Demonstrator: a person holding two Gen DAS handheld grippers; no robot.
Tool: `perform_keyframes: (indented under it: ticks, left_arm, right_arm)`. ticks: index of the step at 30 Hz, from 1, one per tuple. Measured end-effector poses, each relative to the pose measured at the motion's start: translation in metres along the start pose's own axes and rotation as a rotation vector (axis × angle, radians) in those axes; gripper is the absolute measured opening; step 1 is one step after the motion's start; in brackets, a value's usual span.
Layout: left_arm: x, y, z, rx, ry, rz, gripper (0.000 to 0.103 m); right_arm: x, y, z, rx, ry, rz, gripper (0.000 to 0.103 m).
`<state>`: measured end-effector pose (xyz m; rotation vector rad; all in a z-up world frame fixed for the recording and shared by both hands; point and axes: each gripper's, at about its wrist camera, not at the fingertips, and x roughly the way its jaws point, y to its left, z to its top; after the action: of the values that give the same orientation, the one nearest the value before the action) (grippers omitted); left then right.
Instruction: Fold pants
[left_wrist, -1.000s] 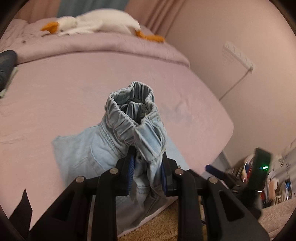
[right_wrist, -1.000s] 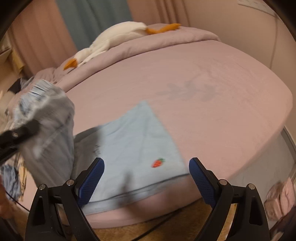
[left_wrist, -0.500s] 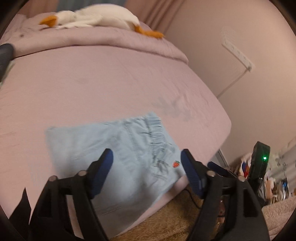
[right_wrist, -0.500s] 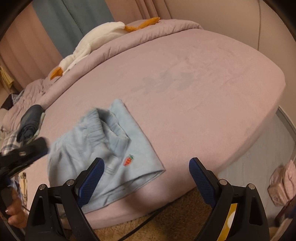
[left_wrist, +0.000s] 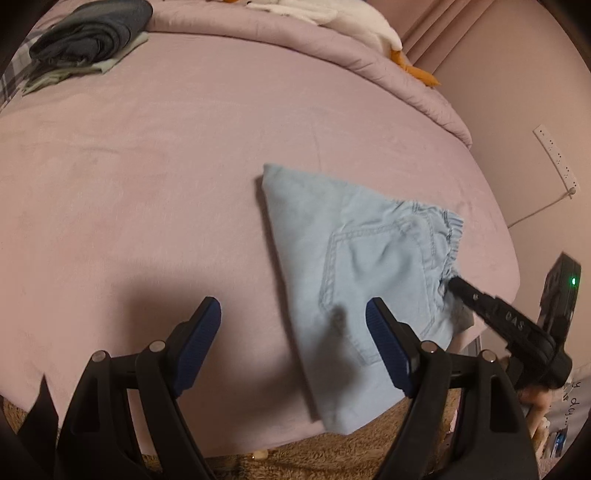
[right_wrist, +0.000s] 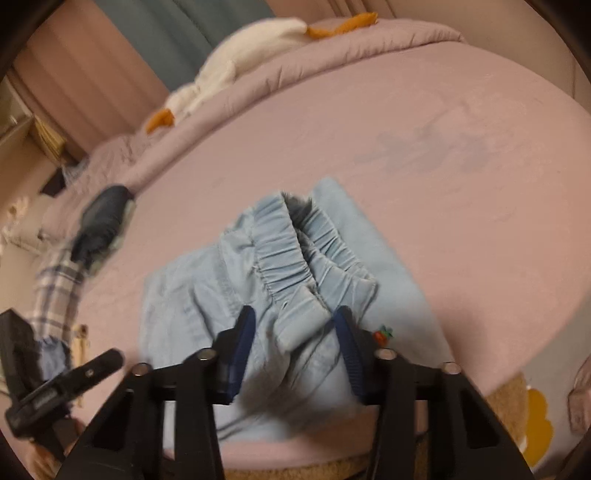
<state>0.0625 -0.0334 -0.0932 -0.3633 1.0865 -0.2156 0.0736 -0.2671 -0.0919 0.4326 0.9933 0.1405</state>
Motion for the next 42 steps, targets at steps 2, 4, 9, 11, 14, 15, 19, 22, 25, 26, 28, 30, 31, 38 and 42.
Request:
perform_keyframes:
  ticks: [2, 4, 9, 11, 14, 15, 19, 22, 25, 26, 28, 30, 31, 38, 42]
  left_arm:
    - [0.001, -0.001, -0.002, 0.004, 0.008, 0.000, 0.080]
    - [0.006, -0.002, -0.004, 0.010, 0.021, 0.002, 0.081]
    - [0.024, -0.006, -0.007, 0.023, 0.066, -0.007, 0.081]
    - [0.029, -0.006, -0.009, 0.032, 0.077, 0.007, 0.081]
    - [0.029, -0.006, -0.009, 0.041, 0.076, 0.008, 0.081]
    - [0.029, -0.004, -0.009, 0.036, 0.076, 0.004, 0.081]
    - [0.028, -0.001, -0.007, 0.019, 0.076, -0.008, 0.081]
    - [0.024, 0.002, -0.002, 0.006, 0.063, -0.012, 0.080]
    - [0.019, 0.005, 0.007, -0.010, 0.041, -0.016, 0.079]
    - [0.018, 0.006, 0.009, -0.014, 0.034, -0.015, 0.079]
    - [0.012, 0.008, 0.021, -0.020, 0.003, -0.018, 0.079]
    - [0.006, 0.006, 0.034, -0.017, -0.037, -0.039, 0.076]
    - [0.006, 0.005, 0.039, -0.015, -0.047, -0.049, 0.075]
    - [0.054, -0.012, 0.078, 0.012, 0.035, -0.117, 0.071]
    - [0.091, -0.013, 0.092, -0.019, 0.115, -0.139, 0.072]
  right_arm:
    - [-0.014, 0.001, 0.001, -0.020, -0.041, 0.009, 0.026]
    - [-0.031, 0.001, 0.004, -0.038, -0.100, -0.016, 0.025]
    - [-0.022, -0.018, 0.005, -0.015, -0.047, -0.051, 0.024]
    - [-0.003, -0.024, 0.000, -0.035, 0.008, -0.085, 0.026]
    - [-0.011, -0.031, 0.004, -0.016, 0.012, -0.054, 0.044]
    - [-0.015, -0.033, 0.006, -0.010, 0.001, -0.049, 0.059]
    - [-0.014, -0.038, 0.020, -0.005, -0.001, 0.017, 0.067]
    - [0.014, -0.032, 0.020, 0.004, 0.065, 0.101, 0.067]
    - [0.023, -0.026, 0.013, -0.003, 0.015, 0.081, 0.043]
    - [0.013, -0.024, 0.011, -0.008, -0.003, 0.074, 0.032]
    - [-0.017, -0.020, 0.009, -0.010, -0.065, 0.103, 0.026]
    - [-0.038, -0.016, 0.011, -0.014, -0.115, 0.089, 0.025]
    - [-0.053, -0.017, 0.009, -0.016, -0.155, 0.050, 0.025]
    - [-0.028, -0.057, -0.006, 0.022, -0.055, -0.061, 0.027]
    - [-0.037, -0.077, -0.011, 0.121, -0.038, -0.008, 0.043]
